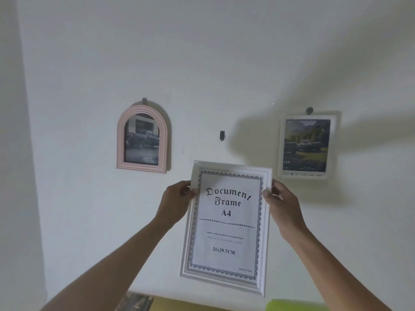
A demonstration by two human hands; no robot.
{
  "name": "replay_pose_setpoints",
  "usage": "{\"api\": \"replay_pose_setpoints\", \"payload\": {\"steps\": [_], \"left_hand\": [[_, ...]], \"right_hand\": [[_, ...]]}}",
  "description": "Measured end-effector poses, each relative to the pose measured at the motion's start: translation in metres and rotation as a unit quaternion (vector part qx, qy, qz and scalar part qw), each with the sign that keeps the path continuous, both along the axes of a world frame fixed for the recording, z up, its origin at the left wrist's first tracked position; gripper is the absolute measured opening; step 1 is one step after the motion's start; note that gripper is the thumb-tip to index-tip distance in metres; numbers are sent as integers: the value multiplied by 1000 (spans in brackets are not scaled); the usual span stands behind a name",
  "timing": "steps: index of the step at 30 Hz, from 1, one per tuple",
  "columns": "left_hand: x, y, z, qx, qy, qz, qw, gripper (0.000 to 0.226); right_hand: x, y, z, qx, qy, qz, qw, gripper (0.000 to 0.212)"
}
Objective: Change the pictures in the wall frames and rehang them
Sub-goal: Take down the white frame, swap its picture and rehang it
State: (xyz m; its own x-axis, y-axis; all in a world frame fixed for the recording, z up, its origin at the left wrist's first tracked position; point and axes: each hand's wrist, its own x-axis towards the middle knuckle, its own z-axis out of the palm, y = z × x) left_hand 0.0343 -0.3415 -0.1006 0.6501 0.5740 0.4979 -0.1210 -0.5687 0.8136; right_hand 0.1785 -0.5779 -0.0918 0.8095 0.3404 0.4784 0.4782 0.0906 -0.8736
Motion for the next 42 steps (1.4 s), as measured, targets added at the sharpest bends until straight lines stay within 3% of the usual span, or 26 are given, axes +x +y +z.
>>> {"api": "replay_pose_setpoints", "payload": {"steps": [4, 16, 30, 35, 42], "left_hand": [[14, 29, 33, 9, 9, 0, 1000, 11], [58, 79, 76, 72, 59, 36, 995, 19], [101, 88, 68, 100, 57, 82, 990, 21], [111, 90, 63, 117, 43, 108, 986, 39], [124, 104, 59, 123, 33, 112, 985, 45]], "right_hand": [[17, 24, 24, -28, -55, -26, 998, 21], [44, 88, 63, -51, -91, -154, 983, 33], [69, 97, 62, -61, -129, -155, 978, 30], [80, 101, 60, -56, -132, -146, 979, 32], [88, 111, 58, -22, -118, -143, 982, 38]]}}
